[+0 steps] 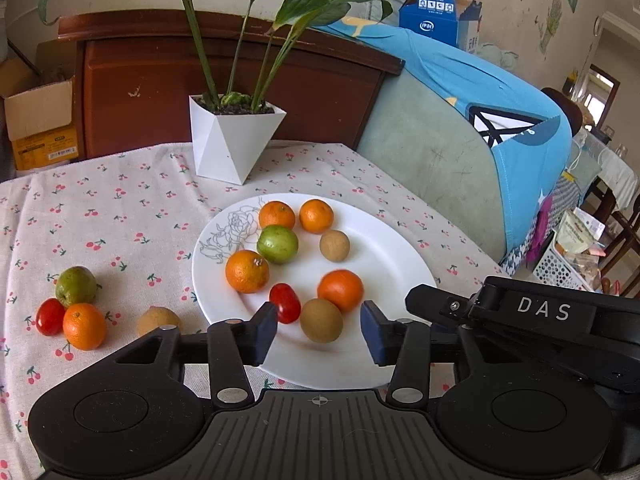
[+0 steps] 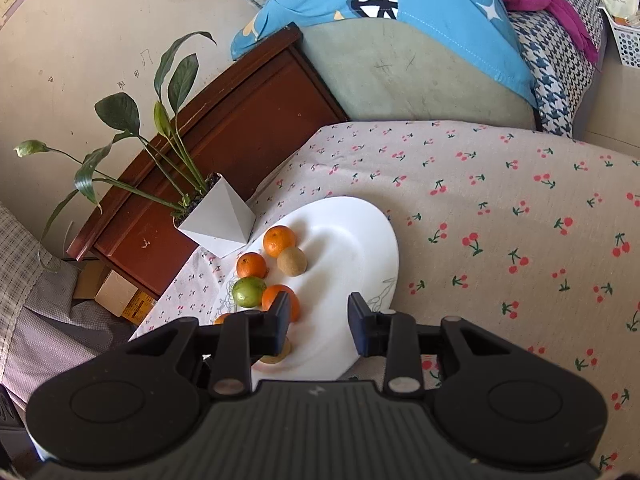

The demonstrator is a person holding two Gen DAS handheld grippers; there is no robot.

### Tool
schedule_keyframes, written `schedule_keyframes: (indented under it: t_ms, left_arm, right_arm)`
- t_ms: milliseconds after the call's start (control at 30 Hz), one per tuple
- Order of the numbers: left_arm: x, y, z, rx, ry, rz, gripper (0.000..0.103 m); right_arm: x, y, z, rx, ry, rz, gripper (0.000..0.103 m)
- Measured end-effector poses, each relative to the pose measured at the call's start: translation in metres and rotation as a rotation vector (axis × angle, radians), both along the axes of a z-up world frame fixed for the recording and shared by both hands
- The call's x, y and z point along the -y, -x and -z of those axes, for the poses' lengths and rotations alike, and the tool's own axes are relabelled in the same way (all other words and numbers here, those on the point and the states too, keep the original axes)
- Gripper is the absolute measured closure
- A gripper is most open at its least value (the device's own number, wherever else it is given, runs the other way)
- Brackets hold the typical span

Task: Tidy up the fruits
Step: 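Move both open grippers back to the remaining fruit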

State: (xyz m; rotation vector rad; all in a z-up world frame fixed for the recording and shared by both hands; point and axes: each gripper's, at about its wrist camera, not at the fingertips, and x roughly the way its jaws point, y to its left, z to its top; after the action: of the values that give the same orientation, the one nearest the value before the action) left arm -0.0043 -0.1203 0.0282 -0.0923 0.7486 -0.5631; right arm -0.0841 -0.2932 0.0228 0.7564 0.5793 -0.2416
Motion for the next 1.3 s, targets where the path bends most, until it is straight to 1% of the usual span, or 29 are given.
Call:
schedule_keyframes:
  t_ms: [167,233,300,433,600,667,733,867,933,1033,1167,1300]
  left_arm:
    - [0.000,0.000,-0.005,0.007,-0.011,-0.005,0.052]
    - [-0.001,0.000,-0.007,0.002,-0.018,-0.010,0.051]
    - [-0.002,-0.001,-0.008,-0.009,-0.031,-0.018,0.045]
    - [-0.007,0.004,-0.014,0.003,-0.044,-0.021,0.043]
    - [-0.013,0.010,-0.024,0.003,-0.074,-0.020,0.039]
    - [-0.016,0.014,-0.030,0.012,-0.084,-0.017,0.036]
    - [-0.019,0.018,-0.036,0.022,-0.095,-0.006,0.035]
    - [-0.027,0.027,-0.045,0.044,-0.134,0.001,0.025]
    - [-0.036,0.030,-0.047,0.046,-0.134,-0.011,0.025]
    - [-0.050,0.032,-0.050,0.020,-0.114,-0.029,0.024]
    - [-0.069,0.032,-0.050,-0.001,-0.136,-0.064,0.024]
    - [-0.097,0.026,-0.051,-0.017,-0.142,-0.139,0.024]
  right_arm:
    - [0.000,0.000,-0.002,-0.001,0.003,0.001,0.065]
    - [-0.001,0.000,-0.003,-0.003,0.009,-0.003,0.065]
    - [-0.002,0.001,-0.006,-0.004,0.019,-0.006,0.064]
    - [-0.006,0.005,-0.011,-0.007,0.047,-0.019,0.059]
    - [-0.010,0.012,-0.020,-0.004,0.076,-0.047,0.055]
    - [-0.012,0.016,-0.025,-0.003,0.097,-0.056,0.048]
    - [-0.014,0.021,-0.029,-0.003,0.111,-0.071,0.045]
    - [-0.020,0.031,-0.035,-0.002,0.150,-0.104,0.044]
    - [-0.023,0.035,-0.037,-0.012,0.169,-0.119,0.044]
    - [-0.028,0.041,-0.037,-0.017,0.185,-0.148,0.044]
    - [-0.039,0.044,-0.039,-0.018,0.216,-0.208,0.044]
    - [-0.053,0.047,-0.039,-0.004,0.253,-0.280,0.044]
